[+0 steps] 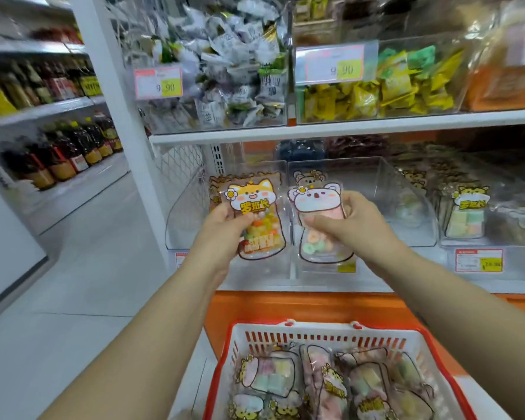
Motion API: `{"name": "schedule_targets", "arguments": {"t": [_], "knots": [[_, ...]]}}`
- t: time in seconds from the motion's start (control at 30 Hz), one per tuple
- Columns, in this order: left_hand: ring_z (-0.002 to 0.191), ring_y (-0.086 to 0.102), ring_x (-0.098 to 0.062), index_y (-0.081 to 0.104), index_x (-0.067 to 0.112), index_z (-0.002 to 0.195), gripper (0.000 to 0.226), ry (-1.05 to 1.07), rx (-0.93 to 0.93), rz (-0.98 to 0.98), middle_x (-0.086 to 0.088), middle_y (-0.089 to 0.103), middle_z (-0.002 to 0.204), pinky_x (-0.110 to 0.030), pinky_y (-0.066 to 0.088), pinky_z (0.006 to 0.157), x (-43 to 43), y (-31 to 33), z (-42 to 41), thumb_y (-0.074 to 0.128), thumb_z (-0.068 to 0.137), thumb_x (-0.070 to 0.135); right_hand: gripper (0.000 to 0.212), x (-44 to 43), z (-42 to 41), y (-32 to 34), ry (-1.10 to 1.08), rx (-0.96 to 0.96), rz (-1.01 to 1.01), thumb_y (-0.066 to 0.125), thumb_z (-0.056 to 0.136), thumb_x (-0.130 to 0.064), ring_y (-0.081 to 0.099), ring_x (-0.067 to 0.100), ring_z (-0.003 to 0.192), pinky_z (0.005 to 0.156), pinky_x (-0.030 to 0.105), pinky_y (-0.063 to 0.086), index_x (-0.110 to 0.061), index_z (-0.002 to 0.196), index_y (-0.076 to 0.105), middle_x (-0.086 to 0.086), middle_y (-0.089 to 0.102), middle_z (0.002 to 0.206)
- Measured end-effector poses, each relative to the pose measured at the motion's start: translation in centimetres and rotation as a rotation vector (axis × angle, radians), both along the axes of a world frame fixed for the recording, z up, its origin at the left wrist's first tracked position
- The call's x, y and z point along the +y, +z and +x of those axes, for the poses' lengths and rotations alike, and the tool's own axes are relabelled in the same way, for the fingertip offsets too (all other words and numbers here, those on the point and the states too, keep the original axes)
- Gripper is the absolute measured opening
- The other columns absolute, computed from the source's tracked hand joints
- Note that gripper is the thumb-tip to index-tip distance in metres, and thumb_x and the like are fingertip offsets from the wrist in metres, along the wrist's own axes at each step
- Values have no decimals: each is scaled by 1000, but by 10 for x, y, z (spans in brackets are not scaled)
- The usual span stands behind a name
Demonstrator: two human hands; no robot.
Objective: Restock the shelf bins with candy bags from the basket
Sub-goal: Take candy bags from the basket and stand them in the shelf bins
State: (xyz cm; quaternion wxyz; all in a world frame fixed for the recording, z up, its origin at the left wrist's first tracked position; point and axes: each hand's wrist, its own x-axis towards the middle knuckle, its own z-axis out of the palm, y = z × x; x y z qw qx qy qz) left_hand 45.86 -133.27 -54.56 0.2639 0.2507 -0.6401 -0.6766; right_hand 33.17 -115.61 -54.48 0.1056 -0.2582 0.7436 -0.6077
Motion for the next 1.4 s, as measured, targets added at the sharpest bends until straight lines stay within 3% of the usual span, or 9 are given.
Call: {"name": "schedule_targets", "arguments": {"t": [0.17,0.27,0.5,0.63,0.77,0.9,1.03,1.17,1.4], "knots": [[79,65,-8,62,22,93,20,136,-16,107,1,71,99,-25,49,62,-47,-11,-41,62,91,2,37,-34,-37,2,-41,-24,-48,86,75,-29,64,-3,64,61,17,46,-16,106,70,-6,75,88],[85,67,-14,66,18,109,24,132,-69,141,-1,72,104,-24,51,61,-73,-26,-73,64,91,3,49,-50,-58,-3,-89,-30,-39,86,75,-30,68,8,80,72,28,54,-13,116,65,-1,74,99],[100,70,-29,69,19,101,20,112,-264,-40,-6,74,105,-50,58,91,-114,-65,-157,70,84,9,30,-83,-91,-6,-64,70,46,84,77,-31,66,14,75,76,37,56,-25,92,60,-4,71,89],[101,71,-35,70,23,113,77,35,-268,4,-5,76,107,-53,57,90,-146,-103,-220,92,41,37,15,-97,-112,-4,-16,88,-5,81,81,-25,55,-3,47,52,14,47,-22,86,67,-9,65,65],[105,69,-38,64,9,120,48,43,-297,-60,-19,70,116,-52,57,91,-135,-82,-223,82,76,15,14,-108,-121,-5,16,94,-65,79,82,-18,55,-4,49,47,11,44,-24,87,67,-3,67,72],[101,69,-33,58,26,133,53,76,-486,-398,-12,69,114,-39,58,82,-139,-81,-231,78,85,16,18,-115,-123,-15,45,47,-110,79,82,-24,65,7,64,54,16,51,-18,97,72,4,74,84],[104,66,-31,52,21,141,54,178,-597,-641,-12,67,121,-32,52,75,-146,-80,-235,65,90,9,16,-116,-125,-25,65,-1,-200,77,84,-17,65,-8,66,57,7,46,-20,98,70,-14,74,79],[87,57,-23,51,6,107,23,317,-439,-460,-10,60,104,-27,47,65,-147,-81,-230,63,88,1,16,-112,-121,-33,74,-40,-251,74,87,-18,64,-8,64,57,7,45,-23,100,68,-17,73,77],[122,50,-35,34,-3,143,64,232,-586,-355,-24,44,143,-40,42,102,-130,-101,-225,65,91,19,16,-110,-118,-37,51,-89,-303,72,88,-15,69,-4,73,59,9,47,-20,103,67,-11,74,87]]}}
